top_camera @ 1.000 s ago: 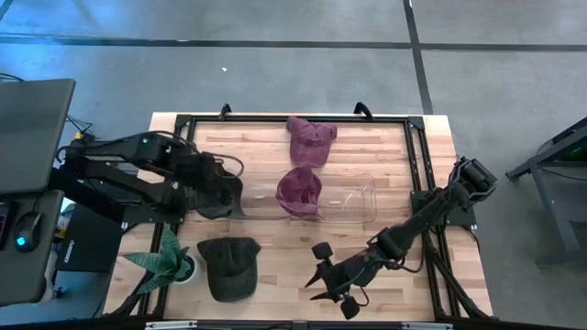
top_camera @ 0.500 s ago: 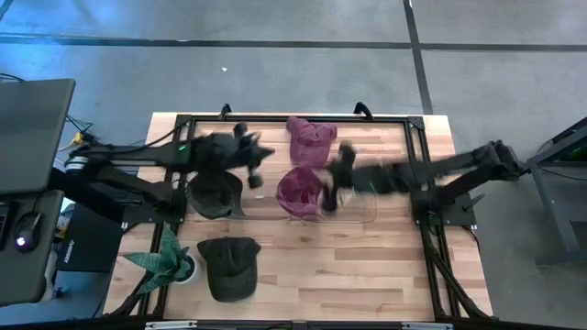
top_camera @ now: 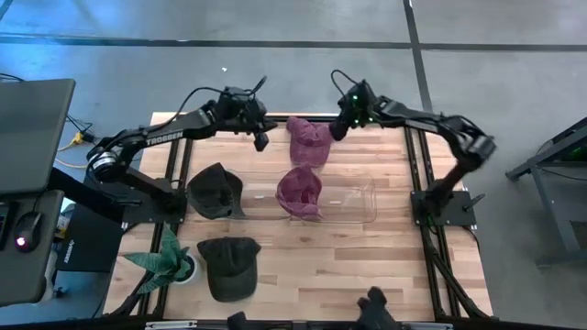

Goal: Pick & Place hat
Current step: Put the red cap into the right transparent bin

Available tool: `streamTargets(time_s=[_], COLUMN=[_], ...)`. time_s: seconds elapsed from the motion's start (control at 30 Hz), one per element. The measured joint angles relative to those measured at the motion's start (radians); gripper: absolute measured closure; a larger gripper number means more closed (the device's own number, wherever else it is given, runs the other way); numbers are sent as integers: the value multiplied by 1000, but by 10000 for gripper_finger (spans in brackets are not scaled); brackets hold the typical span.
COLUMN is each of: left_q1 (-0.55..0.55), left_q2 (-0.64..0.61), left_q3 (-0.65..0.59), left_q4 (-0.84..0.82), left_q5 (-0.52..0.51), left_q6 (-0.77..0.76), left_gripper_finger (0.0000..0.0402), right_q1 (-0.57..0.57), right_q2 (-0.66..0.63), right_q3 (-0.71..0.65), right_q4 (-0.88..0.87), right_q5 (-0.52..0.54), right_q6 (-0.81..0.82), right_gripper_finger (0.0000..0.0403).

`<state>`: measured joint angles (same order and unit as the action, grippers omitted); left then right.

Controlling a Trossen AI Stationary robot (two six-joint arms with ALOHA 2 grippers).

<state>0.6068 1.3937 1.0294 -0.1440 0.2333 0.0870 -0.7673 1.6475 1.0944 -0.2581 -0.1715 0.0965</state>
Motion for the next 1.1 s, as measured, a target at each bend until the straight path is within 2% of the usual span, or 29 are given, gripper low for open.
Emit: streamTargets(time_s=[0.17, 0.27, 0.37, 0.47, 0.6, 0.67, 0.8, 0.93, 1.1], left_q1=[-90, -149, -206, -250, -281, -282, -280, -280, -309], left_q2=[0, 0, 0, 0, 0, 0, 0, 0, 0], left_q3=[0, 0, 0, 0, 0, 0, 0, 0, 0], left_q4=[-2, 10, 29, 33, 32, 26, 24, 59, 119], left_q5=[-16, -63, -118, -176, -261, -284, -285, -293, -289], left_q6=[15, 38, 65, 91, 95, 93, 91, 91, 88], left_gripper_finger=[401, 401, 401, 401, 401, 401, 401, 401, 401], right_q1=[-41, -49, -44, -28, -4, 9, 56, 132, 277], right_q2=[166, 247, 302, 329, 323, 299, 175, -13, -275], right_q3=[91, 135, 175, 188, 186, 185, 185, 185, 185], right_q4=[3, -5, -45, -78, -100, -142, -256, -370, -473], right_q5=[-27, -110, -128, -112, -72, -33, 82, 179, 353], right_q6=[-62, -108, -155, -219, -233, -236, -180, -146, -21], right_gripper_finger=[173, 181, 199, 240, 346, 385, 373, 393, 385])
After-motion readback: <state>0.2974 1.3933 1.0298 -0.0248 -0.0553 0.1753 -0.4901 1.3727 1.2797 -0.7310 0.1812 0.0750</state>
